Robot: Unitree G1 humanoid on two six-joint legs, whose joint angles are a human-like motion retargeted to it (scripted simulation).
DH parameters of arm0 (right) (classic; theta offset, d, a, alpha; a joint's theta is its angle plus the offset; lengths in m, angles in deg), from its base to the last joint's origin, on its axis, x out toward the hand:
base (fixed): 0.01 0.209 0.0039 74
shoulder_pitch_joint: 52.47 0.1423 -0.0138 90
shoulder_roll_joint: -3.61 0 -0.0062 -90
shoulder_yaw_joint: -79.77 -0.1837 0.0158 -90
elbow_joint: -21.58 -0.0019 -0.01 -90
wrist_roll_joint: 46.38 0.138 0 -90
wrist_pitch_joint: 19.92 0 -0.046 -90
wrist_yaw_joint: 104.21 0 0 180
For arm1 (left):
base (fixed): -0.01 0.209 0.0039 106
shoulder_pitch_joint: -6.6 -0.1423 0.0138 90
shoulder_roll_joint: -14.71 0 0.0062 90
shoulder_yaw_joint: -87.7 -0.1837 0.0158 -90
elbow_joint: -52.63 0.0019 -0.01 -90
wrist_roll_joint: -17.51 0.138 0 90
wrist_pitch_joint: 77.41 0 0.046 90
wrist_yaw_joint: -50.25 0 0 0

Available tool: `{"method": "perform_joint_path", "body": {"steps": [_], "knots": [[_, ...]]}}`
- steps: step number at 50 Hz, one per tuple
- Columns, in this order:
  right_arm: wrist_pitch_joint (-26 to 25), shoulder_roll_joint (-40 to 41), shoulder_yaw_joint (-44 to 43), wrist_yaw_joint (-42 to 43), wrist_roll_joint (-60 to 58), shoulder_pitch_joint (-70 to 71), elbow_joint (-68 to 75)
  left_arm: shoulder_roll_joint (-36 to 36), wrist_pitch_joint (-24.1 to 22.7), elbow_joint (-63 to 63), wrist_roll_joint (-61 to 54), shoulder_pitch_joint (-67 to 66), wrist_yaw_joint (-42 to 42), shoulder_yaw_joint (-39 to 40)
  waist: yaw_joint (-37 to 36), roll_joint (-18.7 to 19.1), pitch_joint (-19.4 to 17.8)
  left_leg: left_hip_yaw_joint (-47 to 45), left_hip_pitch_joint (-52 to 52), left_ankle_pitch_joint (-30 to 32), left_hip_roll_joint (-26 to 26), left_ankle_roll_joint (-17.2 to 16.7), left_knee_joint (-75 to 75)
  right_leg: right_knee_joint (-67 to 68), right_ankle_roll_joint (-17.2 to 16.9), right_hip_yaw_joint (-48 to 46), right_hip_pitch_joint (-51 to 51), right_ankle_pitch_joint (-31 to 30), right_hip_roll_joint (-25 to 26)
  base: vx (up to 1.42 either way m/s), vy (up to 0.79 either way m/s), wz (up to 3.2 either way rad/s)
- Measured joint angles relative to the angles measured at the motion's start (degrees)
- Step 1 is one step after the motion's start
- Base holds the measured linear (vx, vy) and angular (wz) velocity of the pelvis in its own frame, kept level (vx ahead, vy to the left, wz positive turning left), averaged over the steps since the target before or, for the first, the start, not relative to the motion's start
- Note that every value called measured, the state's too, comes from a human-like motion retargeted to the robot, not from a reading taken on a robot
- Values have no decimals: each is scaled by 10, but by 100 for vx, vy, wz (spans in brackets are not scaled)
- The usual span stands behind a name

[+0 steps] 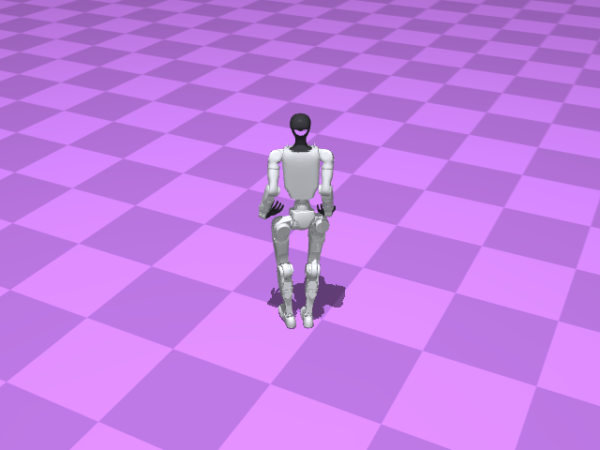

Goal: Kungfu

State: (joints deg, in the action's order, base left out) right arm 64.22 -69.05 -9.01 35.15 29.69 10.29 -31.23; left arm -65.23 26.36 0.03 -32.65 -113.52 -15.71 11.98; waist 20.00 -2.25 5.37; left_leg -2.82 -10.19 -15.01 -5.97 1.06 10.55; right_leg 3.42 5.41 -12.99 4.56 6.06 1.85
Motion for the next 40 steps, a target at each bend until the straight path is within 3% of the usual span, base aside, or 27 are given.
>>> {"method": "perform_joint_path", "body": {"steps": [5, 10, 14, 18, 20, 21, 25, 30, 33, 36, 38, 40], "knots": [[-12, -113, 39, -53, -127, 38, 4, -108, 1, -24, 42, 3, 30, -8, -36, -7, 23, -22, 2, 5, 2, -2, -8, -6, -13, 15, 2, -17, -3, 6, -3, -43], [37, -236, 96, -34, -275, 141, 95, -254, -15, 15, 84, 84, 122, -123, -46, 5, 27, -35, 17, 17, 4, 7, -32, -9, -32, 23, 7, -36, 6, -18, 12, -17], [96, -257, 154, 2, -513, 306, 307, -300, -57, 147, 318, 224, 138, -197, -49, 19, -8, -57, 32, 23, 10, 16, -54, 11, -79, 44, 23, -39, 13, -41, 16, -64], [64, -230, 136, 184, -783, 426, 469, -283, -71, 284, 597, 346, 301, -257, -55, 43, -58, -83, 27, 30, 27, 16, -65, 34, -120, -28, 38, 17, -2, -55, 17, -62], [50, -216, 82, 284, -860, 434, 475, -247, -64, 325, 699, 389, 428, -260, -59, 58, -84, -83, 16, 34, 41, 16, -61, 45, -90, -91, 33, 23, -18, -57, 5, -15], [60, -215, 71, 291, -878, 427, 463, -222, -62, 337, 751, 394, 476, -249, -62, 63, -89, -85, 12, 35, 45, 16, -61, 48, -78, -121, 24, 22, -27, -49, -5, -19], [119, -243, 105, 171, -865, 375, 379, -132, -100, 352, 870, 378, 579, -228, -73, 73, -90, -101, 2, 38, 60, 12, -60, 66, -77, -113, -4, 4, -45, -25, -12, -37], [150, -261, 150, 27, -868, 338, 306, -61, -157, 343, 804, 316, 702, -263, -56, 95, -97, -134, -7, 37, 92, -3, -55, 81, -72, -90, -47, -20, -67, -31, -17, -65], [156, -262, 170, 24, -893, 329, 295, -33, -172, 383, 821, 292, 807, -250, -58, 104, -98, -176, -11, 35, 122, -18, -50, 77, -44, -134, -73, -30, -95, -35, -25, -130], [155, -255, 181, 48, -915, 320, 296, -30, -170, 435, 847, 277, 861, -232, -61, 106, -94, -208, -11, 38, 149, -33, -51, 64, -17, -181, -90, -41, -110, -33, -37, -144], [155, -240, 168, 72, -939, 314, 299, -44, -165, 467, 856, 272, 847, -224, -59, 99, -90, -215, -14, 41, 157, -41, -51, 50, -33, -206, -98, -63, -118, -42, -55, -145], [154, -218, 146, 87, -959, 309, 305, -59, -155, 487, 871, 264, 797, -200, -58, 84, -87, -229, -15, 43, 161, -48, -52, 27, -105, -220, -102, -17, -119, -36, -50, -149]]}}
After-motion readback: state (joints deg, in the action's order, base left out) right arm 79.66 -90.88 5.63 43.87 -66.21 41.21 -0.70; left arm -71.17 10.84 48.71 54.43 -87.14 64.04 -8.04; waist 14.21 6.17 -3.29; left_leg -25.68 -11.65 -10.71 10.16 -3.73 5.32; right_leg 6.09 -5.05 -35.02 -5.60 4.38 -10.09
